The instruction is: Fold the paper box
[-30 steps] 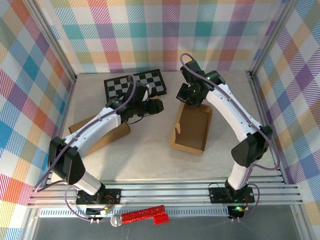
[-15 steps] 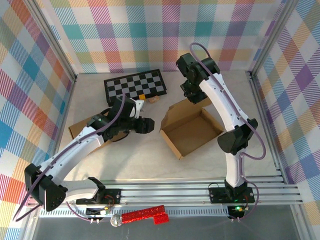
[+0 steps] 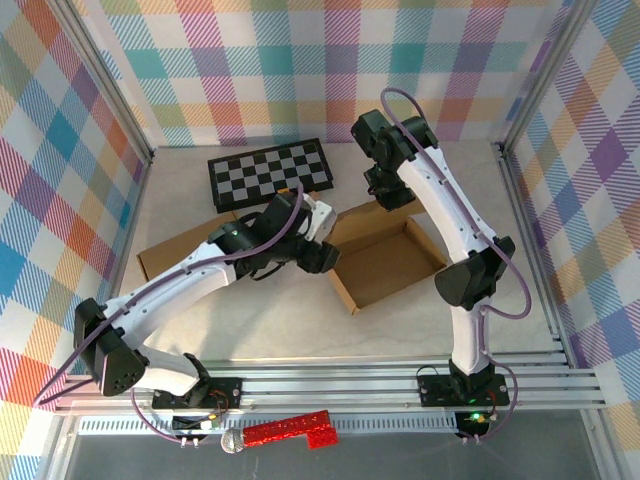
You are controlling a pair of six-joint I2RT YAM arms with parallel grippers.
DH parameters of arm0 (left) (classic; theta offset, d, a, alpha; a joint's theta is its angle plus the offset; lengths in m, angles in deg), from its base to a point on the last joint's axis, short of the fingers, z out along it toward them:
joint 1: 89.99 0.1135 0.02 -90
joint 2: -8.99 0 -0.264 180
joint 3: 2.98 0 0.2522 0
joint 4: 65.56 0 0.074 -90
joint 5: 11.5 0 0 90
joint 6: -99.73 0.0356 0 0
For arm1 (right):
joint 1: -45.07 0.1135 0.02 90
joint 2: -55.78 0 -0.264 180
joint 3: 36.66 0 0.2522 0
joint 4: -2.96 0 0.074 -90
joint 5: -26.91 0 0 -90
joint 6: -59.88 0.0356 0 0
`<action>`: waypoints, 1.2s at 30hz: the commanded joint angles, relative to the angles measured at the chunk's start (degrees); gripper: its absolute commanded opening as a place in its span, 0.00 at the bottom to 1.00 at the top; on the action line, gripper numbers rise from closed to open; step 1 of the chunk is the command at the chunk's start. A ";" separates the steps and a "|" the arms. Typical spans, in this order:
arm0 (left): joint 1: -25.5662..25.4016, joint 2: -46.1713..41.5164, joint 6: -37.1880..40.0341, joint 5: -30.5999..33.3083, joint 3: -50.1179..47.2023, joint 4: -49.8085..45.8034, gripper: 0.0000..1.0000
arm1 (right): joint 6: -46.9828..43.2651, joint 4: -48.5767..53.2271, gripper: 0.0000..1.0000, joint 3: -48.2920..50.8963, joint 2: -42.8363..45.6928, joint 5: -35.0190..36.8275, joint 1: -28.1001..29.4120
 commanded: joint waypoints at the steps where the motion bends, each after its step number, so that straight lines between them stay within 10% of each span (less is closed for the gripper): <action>1: -0.36 2.65 2.06 5.69 3.82 -2.18 0.67 | 0.95 2.93 0.00 0.96 1.12 -0.09 0.31; 20: -0.50 12.23 4.43 7.10 11.87 -7.28 0.09 | -2.55 -0.71 0.00 2.79 2.30 -0.44 0.36; 22: -0.34 11.57 5.33 7.54 12.00 -7.31 0.03 | -6.20 -2.97 0.12 3.57 3.30 0.41 0.31; 28: 3.96 7.67 11.99 2.08 10.72 -8.68 0.00 | -42.84 -25.31 0.67 12.89 13.49 1.73 -0.13; 36: 13.28 2.72 26.95 -9.36 7.09 -10.80 0.00 | -91.28 -48.93 0.79 41.09 36.66 -21.95 -10.82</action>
